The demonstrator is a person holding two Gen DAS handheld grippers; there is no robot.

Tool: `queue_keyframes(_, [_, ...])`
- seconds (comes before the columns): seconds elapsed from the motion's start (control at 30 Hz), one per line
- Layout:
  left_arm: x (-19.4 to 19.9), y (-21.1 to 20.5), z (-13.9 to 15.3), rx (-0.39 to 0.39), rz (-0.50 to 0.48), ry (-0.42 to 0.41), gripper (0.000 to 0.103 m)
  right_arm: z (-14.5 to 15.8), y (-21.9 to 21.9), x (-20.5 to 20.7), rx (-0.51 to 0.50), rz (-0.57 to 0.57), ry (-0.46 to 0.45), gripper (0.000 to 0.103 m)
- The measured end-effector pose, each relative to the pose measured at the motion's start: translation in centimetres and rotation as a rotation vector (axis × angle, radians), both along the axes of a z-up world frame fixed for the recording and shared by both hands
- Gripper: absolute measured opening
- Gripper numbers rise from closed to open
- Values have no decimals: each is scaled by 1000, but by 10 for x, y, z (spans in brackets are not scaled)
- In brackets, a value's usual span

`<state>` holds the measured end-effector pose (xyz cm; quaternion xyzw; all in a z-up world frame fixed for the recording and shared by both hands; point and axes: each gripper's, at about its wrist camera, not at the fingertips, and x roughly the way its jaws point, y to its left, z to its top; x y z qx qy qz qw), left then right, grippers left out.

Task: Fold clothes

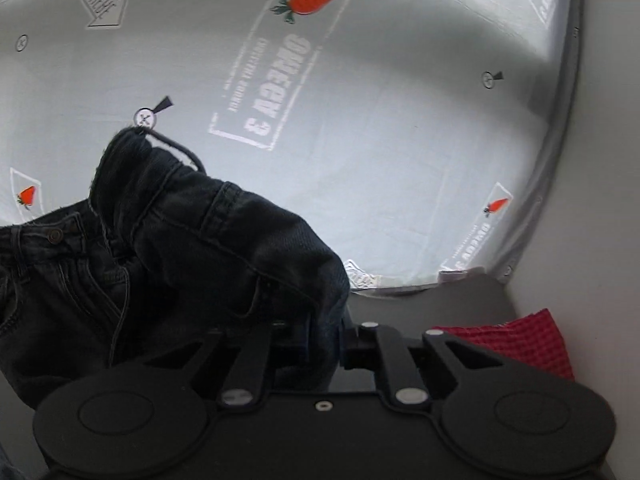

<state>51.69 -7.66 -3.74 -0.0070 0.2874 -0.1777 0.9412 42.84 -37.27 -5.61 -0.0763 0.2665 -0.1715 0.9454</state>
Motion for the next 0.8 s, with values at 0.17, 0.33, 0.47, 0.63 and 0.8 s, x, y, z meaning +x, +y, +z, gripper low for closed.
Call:
queue_keyframes(0.17, [-9, -56, -4, 40, -120, 2, 76, -51, -90, -18, -26, -446, 198, 27])
queue_keyframes(0.33, [-62, -7, -49, 67, -107, 159, 80, -76, -78, -77, 174, -467, 171, 64])
queue_keyframes(0.47, [-103, 52, -96, 121, 2, 340, 80, -95, -20, -94, 249, -341, 239, 65])
queue_keyframes(0.63, [-152, 113, -127, 181, 132, 476, 80, -96, 56, -85, 275, -157, 285, 68])
queue_keyframes(0.8, [-160, 128, -137, 151, 180, 553, 80, -75, 120, -87, 196, 99, 241, 80])
